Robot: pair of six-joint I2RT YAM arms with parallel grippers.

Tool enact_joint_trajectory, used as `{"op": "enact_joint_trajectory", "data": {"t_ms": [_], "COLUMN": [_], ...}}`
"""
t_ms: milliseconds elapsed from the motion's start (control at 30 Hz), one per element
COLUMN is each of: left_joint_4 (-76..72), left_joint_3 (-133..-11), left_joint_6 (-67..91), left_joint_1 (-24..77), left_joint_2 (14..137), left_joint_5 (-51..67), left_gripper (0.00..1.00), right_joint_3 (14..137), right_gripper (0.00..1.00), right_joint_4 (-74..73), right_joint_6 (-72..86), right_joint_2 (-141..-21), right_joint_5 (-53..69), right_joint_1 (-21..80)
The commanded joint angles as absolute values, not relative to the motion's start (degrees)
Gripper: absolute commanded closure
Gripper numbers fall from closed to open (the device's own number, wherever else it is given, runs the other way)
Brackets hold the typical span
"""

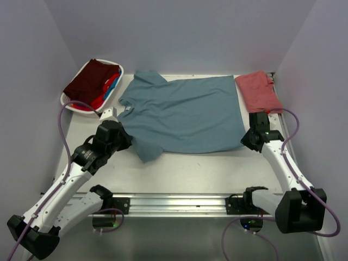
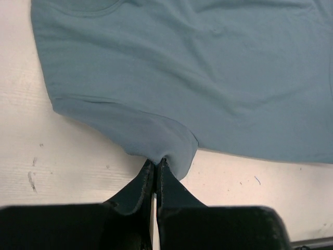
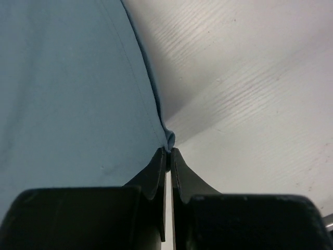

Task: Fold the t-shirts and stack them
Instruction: Flatten the tshirt out, then fold the tshirt

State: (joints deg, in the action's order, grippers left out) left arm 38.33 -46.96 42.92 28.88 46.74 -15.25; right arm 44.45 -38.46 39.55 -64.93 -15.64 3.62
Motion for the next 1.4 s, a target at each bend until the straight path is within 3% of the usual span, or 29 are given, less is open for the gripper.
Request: {"op": "enact_joint_trajectory", "data": {"t_ms": [0,733,1067,1200,1367], "left_joint_4": [42.9,55.7,30.3,23.6,18.9], "left_joint_3": [-45.4,-49.6,-40.8,-44.8,-51.1], "left_joint_6": [45.9,51.4,41.3,37.0,32.7], "left_joint_1": [28.5,28.6,28.5,28.2,26.6], "left_joint_2": [45.4,41.1,51.6,63.2,69.2], "left_joint_5": [-11.3,-9.6,-12.2,-13.7,-17.0], "left_gripper": [1.0,1.0,1.0,1.0,1.0], "right_joint_3": [48.9,56.1,51.9,56.1,59.6], "right_gripper": [1.0,1.0,1.0,1.0,1.0], "right_joint_4": [-46.1,-56.3,-36.6,-31.7,-28.7], "right_joint_6": [38.6,35.7,35.7,36.8,37.3], "right_joint_2": [-60.3,-52.6,-66.0,-73.8,-82.9], "right_joint_5": [-18.5,-24.3,-17.8,-18.6,-22.2], "right_joint_1": [3.4,3.4,3.4,3.4,2.5]}}
